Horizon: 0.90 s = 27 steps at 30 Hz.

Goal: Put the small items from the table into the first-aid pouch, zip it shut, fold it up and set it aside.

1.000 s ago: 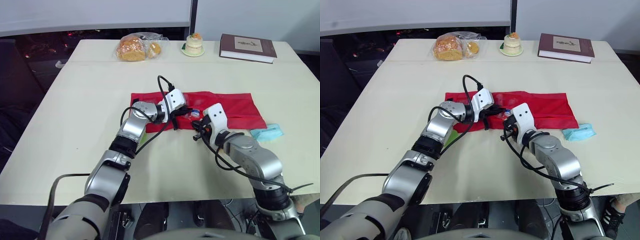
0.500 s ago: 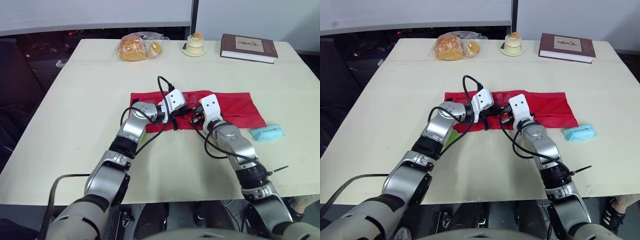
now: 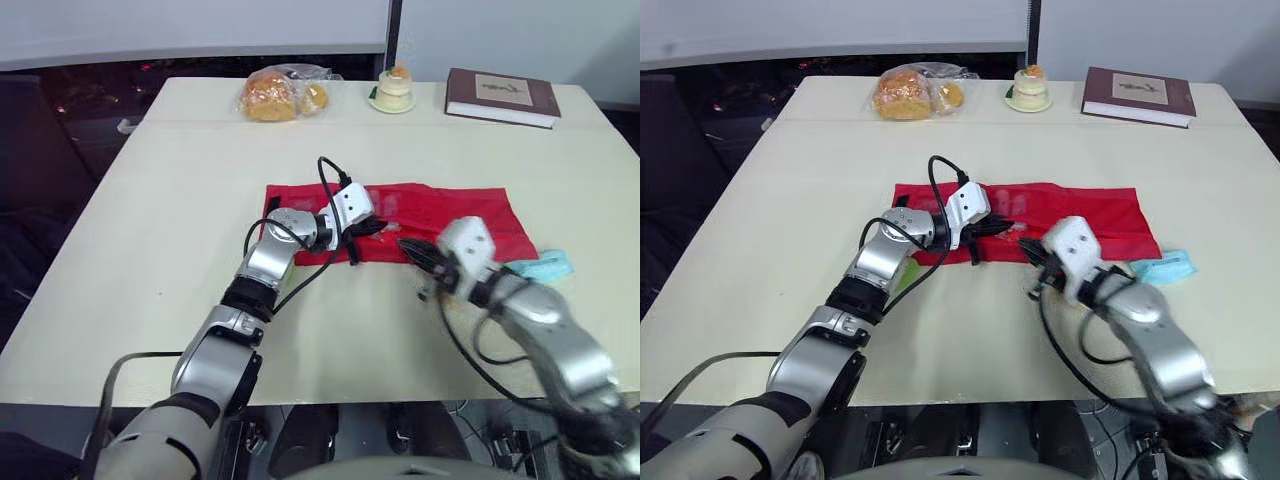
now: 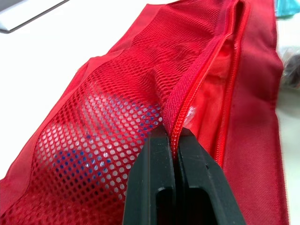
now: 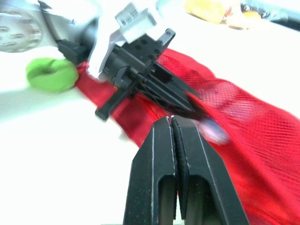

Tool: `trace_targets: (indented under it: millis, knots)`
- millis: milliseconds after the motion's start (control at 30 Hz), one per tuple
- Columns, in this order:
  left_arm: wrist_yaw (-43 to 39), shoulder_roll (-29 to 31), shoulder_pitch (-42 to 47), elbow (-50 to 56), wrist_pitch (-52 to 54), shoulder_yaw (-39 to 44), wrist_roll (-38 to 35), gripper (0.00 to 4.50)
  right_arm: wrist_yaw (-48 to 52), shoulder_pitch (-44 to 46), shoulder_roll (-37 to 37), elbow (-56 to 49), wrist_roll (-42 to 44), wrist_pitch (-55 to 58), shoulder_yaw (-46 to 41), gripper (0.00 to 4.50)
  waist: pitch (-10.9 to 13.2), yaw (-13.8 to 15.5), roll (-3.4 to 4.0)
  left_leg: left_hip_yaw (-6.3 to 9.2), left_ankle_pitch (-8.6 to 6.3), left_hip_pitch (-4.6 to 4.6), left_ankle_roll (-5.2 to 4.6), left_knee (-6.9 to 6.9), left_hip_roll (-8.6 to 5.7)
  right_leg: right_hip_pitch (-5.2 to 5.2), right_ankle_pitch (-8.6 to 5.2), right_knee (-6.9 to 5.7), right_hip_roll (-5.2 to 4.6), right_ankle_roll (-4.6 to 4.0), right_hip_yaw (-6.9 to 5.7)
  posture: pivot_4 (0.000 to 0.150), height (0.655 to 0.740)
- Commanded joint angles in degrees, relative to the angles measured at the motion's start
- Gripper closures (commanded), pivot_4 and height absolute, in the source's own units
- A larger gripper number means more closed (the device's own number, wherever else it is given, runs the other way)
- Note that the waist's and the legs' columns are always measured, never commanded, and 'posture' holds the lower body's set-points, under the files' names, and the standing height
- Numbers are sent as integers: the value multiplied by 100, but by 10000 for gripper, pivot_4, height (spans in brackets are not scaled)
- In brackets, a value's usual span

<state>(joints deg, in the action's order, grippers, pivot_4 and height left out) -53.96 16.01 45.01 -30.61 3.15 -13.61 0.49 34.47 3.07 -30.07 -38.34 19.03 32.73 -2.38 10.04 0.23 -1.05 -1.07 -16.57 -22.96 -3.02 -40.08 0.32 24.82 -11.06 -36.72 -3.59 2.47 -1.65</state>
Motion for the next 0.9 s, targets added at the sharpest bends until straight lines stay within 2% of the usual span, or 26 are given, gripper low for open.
trace_targets:
  millis: [33,100,133,233,267,300,333,400,600,900]
  knots:
    - [9,3,29,190,-34,51,-61,45000,457,-754,-344,-197,399,-537,-1326,41943,2,52,-3,0,-1,5,-1,0,0,-6,-1,0,0,1,-1,1500,7289]
    - [13,10,39,135,-55,64,-65,45000,1180,-1439,-685,-95,842,-673,-2292,36867,2,41,-3,-5,-1,9,-2,0,0,-6,-1,-2,1,1,4,1500,7289]
    - [17,17,53,93,-71,71,-64,45000,1522,-1672,-799,-59,1234,-583,-2804,31119,1,70,6,-9,-1,11,-2,-1,2,-6,0,-3,3,1,5,1500,7289]
    - [83,22,113,-58,-112,118,-52,45000,2299,-2235,-1124,67,2373,-348,-4084,19640,1,55,6,-2,-1,16,-2,-4,5,-12,-1,-4,4,1,1,1500,7289]
    - [117,19,135,-109,-127,132,-47,45000,2470,-2382,-1217,117,2589,-309,-4389,11817,1,54,6,-4,-1,19,-2,-4,5,-13,-1,-6,4,1,3,1500,7289]
    - [151,12,156,-159,-143,141,-42,45000,2631,-2543,-1280,171,2758,-285,-4672,11047,1,56,3,-3,-1,19,-2,-4,6,-13,-1,-6,4,1,3,1500,7289]
    - [194,-2,177,-214,-162,150,-35,45000,2761,-2686,-1342,206,2910,-234,-4947,6340,1,63,3,-3,-1,18,-2,-4,9,-13,-1,-5,7,1,2,1500,7289]
    - [257,-23,212,-310,-202,163,-28,45000,2961,-2975,-1445,253,3187,-131,-5445,1510,2,70,4,1,-1,16,-2,-4,8,-13,-1,-4,6,1,0,1500,7289]
    - [714,-211,429,-735,-226,265,2,45000,3069,-3639,-1529,189,3880,137,-6557,1510,2,77,-3,-4,-2,14,-2,-5,5,-13,-12,-2,-1,18,4,1500,7289]
    - [854,-328,608,-1102,-364,302,15,45000,2920,-4139,-1312,-96,4184,39,-6852,1510,3,75,-3,-3,-3,12,-3,-4,6,-12,-13,-2,-3,21,3,1500,7289]
